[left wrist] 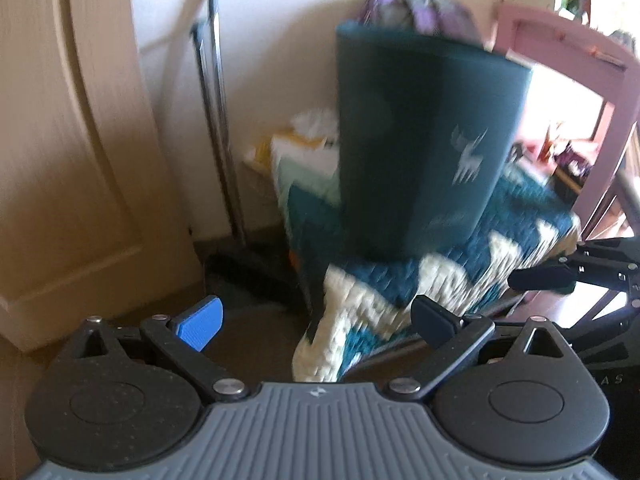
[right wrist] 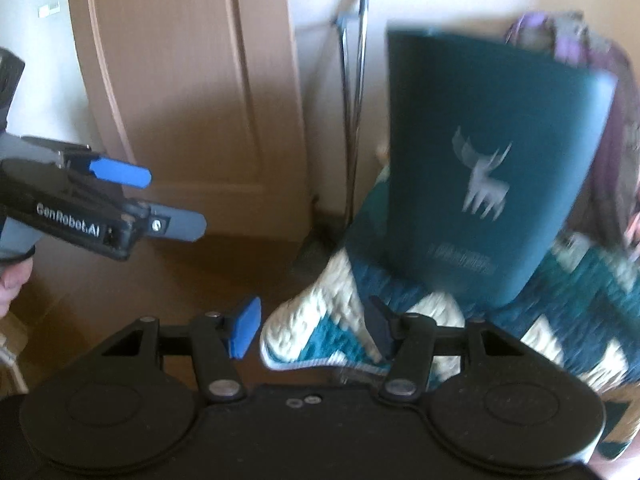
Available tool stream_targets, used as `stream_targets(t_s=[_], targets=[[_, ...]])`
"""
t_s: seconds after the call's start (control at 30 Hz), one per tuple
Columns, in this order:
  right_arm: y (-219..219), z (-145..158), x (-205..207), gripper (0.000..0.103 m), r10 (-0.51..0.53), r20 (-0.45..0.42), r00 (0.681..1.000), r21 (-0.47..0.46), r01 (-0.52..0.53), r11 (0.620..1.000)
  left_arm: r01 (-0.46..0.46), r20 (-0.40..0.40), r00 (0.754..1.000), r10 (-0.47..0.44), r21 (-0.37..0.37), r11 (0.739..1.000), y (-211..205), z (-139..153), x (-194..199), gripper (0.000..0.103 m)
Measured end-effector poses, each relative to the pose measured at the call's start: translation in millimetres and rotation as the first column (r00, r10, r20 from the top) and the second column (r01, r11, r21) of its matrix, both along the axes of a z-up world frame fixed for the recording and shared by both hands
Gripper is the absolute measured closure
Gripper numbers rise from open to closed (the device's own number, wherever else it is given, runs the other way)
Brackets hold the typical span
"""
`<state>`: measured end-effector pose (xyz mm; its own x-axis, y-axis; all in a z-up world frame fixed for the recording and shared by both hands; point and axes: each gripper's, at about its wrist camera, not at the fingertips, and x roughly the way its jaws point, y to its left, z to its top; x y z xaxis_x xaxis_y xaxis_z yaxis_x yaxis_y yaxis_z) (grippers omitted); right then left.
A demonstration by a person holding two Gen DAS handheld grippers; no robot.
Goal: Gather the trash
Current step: 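Withdraw both tools from the bin and lower them toward the floor, then grasp the grey plastic bag with left tool while right tool grasps the white tissue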
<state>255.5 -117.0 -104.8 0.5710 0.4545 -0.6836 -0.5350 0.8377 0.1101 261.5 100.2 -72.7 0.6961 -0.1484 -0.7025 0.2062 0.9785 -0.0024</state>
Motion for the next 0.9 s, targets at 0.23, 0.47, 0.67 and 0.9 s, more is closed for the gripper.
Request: stream_targets(t_s=[0.23, 0.47, 0.67, 0.9], targets=[[29.2, -101.5, -0.1, 0.046, 0.073, -0.182, 0.981, -0.060, -0.085, 0.995, -0.024, -0.169, 0.985, 0.023, -0.007, 1.000, 34.2, -98.6, 15.1, 0.002], [51.8, -195.8, 2.5, 0.046, 0.119, -0.340, 0.933, -0.144, -0.177, 0.974, -0.070, -0.358, 0.931, 0.074, 0.022, 0.997, 63.5, -215.0, 25.7, 0.002], [77.2, -266.9, 7.4, 0.046, 0.210, -0.437, 0.875, -0.208, -0.325, 0.922, -0.194, -0.560, 0.814, 0.153, -0.014, 0.981, 88.3, -316.2, 34.2, 0.002], [119.7, -339.8, 3.9, 0.046, 0.387, -0.493, 0.779, -0.260, -0.557, 0.789, -0.293, -0.719, 0.669, 0.190, -0.020, 0.956, 100.8, -413.0, 36.2, 0.003]])
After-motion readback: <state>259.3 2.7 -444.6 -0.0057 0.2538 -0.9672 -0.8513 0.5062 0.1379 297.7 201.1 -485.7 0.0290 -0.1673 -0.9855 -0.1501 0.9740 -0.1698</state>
